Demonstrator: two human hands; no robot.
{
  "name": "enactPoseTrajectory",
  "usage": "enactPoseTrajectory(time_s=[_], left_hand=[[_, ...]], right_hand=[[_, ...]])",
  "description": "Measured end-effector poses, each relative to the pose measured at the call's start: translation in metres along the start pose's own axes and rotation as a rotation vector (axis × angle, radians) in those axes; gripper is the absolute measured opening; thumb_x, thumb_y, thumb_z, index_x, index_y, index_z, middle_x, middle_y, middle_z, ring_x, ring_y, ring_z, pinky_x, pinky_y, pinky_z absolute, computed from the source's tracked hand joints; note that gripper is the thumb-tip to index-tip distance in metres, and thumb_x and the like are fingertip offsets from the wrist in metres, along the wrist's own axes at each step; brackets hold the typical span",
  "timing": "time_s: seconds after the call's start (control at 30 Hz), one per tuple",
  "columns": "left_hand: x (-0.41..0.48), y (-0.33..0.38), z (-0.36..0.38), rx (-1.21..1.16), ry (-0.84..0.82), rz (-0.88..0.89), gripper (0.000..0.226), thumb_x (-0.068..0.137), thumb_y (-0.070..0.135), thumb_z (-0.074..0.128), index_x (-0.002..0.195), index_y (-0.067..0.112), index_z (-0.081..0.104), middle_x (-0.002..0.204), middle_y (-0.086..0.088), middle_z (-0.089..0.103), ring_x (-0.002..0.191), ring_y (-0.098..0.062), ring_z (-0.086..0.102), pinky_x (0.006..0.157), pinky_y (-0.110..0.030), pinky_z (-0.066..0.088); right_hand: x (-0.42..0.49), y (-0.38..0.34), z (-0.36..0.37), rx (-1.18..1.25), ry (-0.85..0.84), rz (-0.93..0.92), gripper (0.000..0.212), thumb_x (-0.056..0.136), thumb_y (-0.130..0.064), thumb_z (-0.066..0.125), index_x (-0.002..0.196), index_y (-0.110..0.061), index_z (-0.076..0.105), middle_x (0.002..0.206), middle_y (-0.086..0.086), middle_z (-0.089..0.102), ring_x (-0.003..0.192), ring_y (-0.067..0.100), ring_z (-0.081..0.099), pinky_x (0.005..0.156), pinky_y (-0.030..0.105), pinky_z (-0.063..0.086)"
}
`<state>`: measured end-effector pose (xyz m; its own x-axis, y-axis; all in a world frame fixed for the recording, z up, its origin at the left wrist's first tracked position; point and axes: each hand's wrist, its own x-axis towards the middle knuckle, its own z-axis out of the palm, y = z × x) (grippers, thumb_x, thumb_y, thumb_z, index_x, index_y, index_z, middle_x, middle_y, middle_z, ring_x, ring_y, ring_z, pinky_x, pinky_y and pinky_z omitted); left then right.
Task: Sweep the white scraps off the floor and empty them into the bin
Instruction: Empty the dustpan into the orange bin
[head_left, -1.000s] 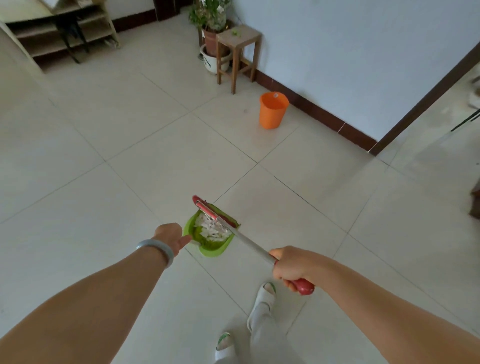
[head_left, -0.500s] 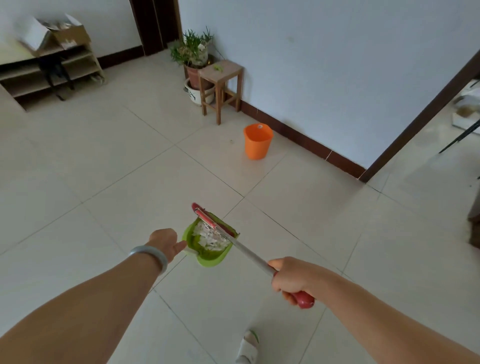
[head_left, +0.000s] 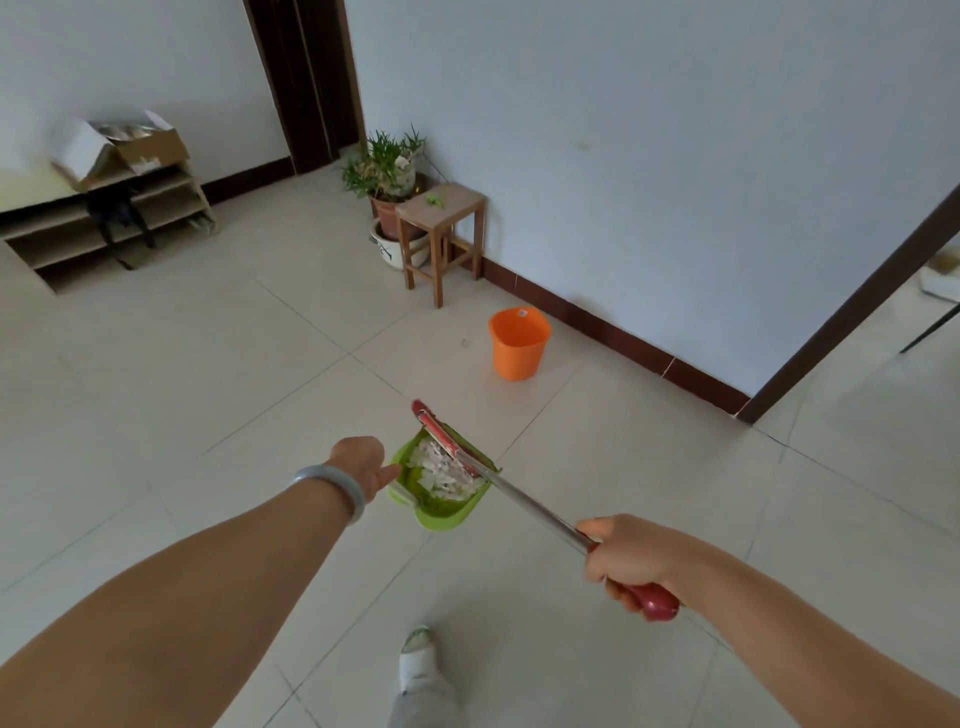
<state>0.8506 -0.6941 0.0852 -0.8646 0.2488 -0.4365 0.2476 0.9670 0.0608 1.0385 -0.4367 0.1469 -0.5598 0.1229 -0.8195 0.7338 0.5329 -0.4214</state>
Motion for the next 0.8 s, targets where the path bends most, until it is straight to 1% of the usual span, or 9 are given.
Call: enactPoseTrajectory(time_s=[0.07,0.13,0.27,0.33,0.43,0.53,0.6,0.67,0.8], left_hand=[[0.026,0.005,-0.021,0.137,0.014,0.041,0.046,0.096,0.050,0.040,0.072,0.011,0.046,0.071,0.000,0.048,0.083,-0.021,0.057,0.075,-0.027,0.044],[0.057,0.006,-0.039,0.206,0.026,0.103,0.048,0.096,0.051,0.039,0.067,0.012,0.044,0.080,-0.002,0.051,0.087,-0.022,0.061,0.080,-0.028,0.047],[0.116,0.006,-0.084,0.256,0.080,0.155,0.041,0.096,0.049,0.040,0.082,0.011,0.047,0.083,-0.003,0.050,0.080,-0.020,0.051,0.083,-0.029,0.047],[0.146,0.010,-0.112,0.288,0.096,0.183,0.041,0.096,0.050,0.040,0.083,0.012,0.048,0.084,-0.003,0.050,0.086,-0.022,0.056,0.084,-0.029,0.046],[0.182,0.015,-0.142,0.329,0.113,0.217,0.043,0.096,0.048,0.040,0.085,0.010,0.056,0.080,-0.004,0.050,0.094,-0.024,0.062,0.085,-0.029,0.046],[0.210,0.023,-0.166,0.364,0.134,0.233,0.045,0.098,0.043,0.039,0.069,0.009,0.046,0.067,-0.002,0.043,0.089,-0.023,0.061,0.087,-0.029,0.048],[0.230,0.035,-0.184,0.417,0.146,0.265,0.045,0.099,0.045,0.036,0.075,0.010,0.049,0.069,-0.002,0.047,0.094,-0.024,0.062,0.085,-0.028,0.048],[0.248,0.049,-0.201,0.459,0.146,0.286,0.045,0.100,0.045,0.032,0.093,0.009,0.059,0.079,-0.004,0.053,0.100,-0.024,0.062,0.084,-0.028,0.047],[0.280,0.081,-0.219,0.449,0.162,0.254,0.047,0.100,0.044,0.032,0.101,0.007,0.061,0.067,0.000,0.040,0.094,-0.023,0.062,0.082,-0.028,0.047]], right_hand=[[0.015,-0.017,-0.014,0.028,0.019,-0.001,0.072,0.087,-0.005,0.050,0.151,-0.028,0.028,0.060,0.006,0.056,0.035,0.010,0.049,0.040,0.016,0.040],[0.028,-0.036,-0.029,0.072,0.038,-0.001,0.069,0.087,-0.004,0.050,0.149,-0.027,0.032,0.061,0.007,0.056,0.036,0.010,0.048,0.042,0.017,0.040],[0.050,-0.072,-0.054,0.188,0.076,0.020,0.071,0.085,-0.004,0.050,0.149,-0.029,0.032,0.060,0.007,0.056,0.038,0.012,0.048,0.043,0.017,0.039],[0.064,-0.088,-0.069,0.255,0.107,0.020,0.073,0.084,-0.005,0.051,0.150,-0.030,0.032,0.058,0.006,0.056,0.039,0.013,0.048,0.045,0.019,0.039],[0.083,-0.107,-0.090,0.308,0.149,0.013,0.072,0.084,-0.006,0.052,0.149,-0.030,0.033,0.060,0.008,0.057,0.041,0.014,0.048,0.047,0.022,0.039],[0.096,-0.117,-0.106,0.390,0.162,-0.002,0.070,0.085,-0.006,0.053,0.149,-0.030,0.034,0.063,0.011,0.057,0.043,0.015,0.048,0.044,0.022,0.038],[0.107,-0.123,-0.122,0.431,0.169,-0.012,0.069,0.086,-0.006,0.053,0.148,-0.030,0.035,0.063,0.012,0.056,0.044,0.016,0.047,0.042,0.022,0.038],[0.118,-0.125,-0.143,0.465,0.181,-0.012,0.067,0.086,-0.005,0.053,0.147,-0.031,0.036,0.061,0.010,0.056,0.043,0.015,0.047,0.041,0.022,0.039],[0.141,-0.121,-0.186,0.504,0.190,-0.023,0.065,0.088,-0.007,0.054,0.146,-0.032,0.039,0.060,0.007,0.058,0.042,0.013,0.048,0.042,0.022,0.040]])
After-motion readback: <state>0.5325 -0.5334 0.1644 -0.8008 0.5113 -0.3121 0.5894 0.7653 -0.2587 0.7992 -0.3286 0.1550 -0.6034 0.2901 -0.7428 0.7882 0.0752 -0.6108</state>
